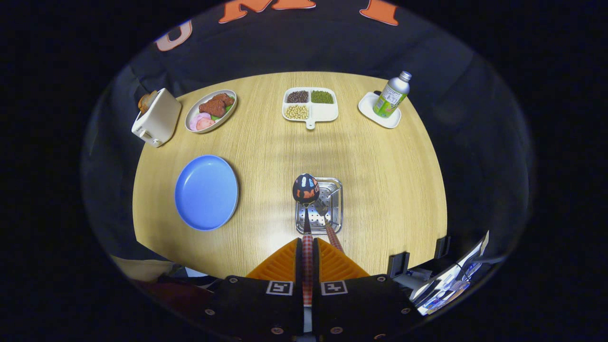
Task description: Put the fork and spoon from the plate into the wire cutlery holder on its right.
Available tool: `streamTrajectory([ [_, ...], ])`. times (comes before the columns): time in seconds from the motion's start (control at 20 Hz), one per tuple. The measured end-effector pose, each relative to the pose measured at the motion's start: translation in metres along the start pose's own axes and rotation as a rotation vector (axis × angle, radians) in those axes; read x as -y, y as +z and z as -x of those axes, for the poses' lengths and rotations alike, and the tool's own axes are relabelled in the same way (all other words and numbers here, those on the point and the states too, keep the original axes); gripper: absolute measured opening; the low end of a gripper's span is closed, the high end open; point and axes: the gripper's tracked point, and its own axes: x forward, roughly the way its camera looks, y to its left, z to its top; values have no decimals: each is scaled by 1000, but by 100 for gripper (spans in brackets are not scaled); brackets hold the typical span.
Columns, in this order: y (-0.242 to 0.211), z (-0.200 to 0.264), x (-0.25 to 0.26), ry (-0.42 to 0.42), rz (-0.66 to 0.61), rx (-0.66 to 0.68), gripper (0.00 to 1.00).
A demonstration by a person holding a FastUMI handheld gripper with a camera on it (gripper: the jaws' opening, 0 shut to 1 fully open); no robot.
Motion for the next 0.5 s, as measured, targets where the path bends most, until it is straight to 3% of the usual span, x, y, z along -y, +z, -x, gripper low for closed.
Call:
streamTrajectory([
  [0.5,-7,-24,5,-18,15,-201,7],
])
